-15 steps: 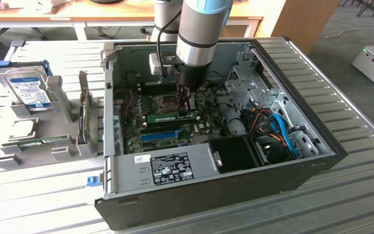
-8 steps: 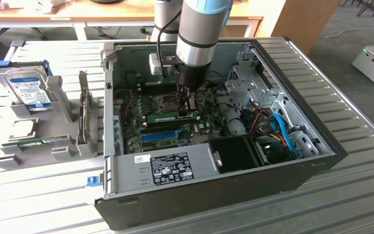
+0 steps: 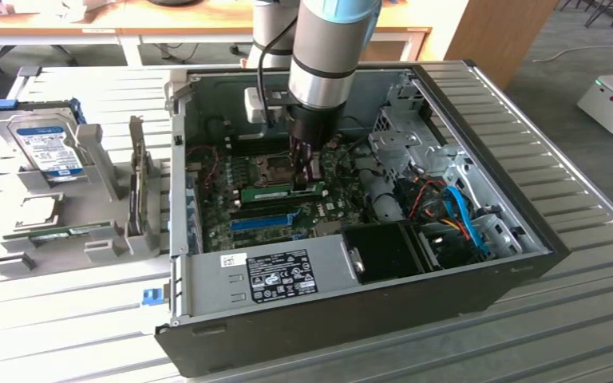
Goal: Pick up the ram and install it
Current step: 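Insert the ram into the slot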
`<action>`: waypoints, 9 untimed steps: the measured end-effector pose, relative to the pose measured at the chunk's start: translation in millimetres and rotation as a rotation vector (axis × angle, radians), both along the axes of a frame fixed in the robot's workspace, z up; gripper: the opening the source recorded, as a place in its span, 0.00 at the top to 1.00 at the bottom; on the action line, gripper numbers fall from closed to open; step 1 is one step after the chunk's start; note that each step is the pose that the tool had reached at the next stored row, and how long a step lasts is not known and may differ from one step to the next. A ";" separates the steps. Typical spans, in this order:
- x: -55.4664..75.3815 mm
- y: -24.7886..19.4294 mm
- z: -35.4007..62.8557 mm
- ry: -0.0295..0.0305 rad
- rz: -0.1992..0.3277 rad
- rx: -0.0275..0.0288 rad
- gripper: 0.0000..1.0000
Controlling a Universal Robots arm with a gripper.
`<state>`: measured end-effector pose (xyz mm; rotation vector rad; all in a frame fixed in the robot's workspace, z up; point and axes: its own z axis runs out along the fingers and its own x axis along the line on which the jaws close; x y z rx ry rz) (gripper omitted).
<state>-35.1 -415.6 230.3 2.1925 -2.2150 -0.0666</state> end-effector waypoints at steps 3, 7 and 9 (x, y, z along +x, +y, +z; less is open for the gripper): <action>0.0 0.0 0.0 0.0000 0.000 0.0000 0.88; 0.0 0.0 -0.9 -0.0001 0.000 0.0002 0.88; 0.0 0.0 -1.5 0.0000 0.000 0.0000 0.88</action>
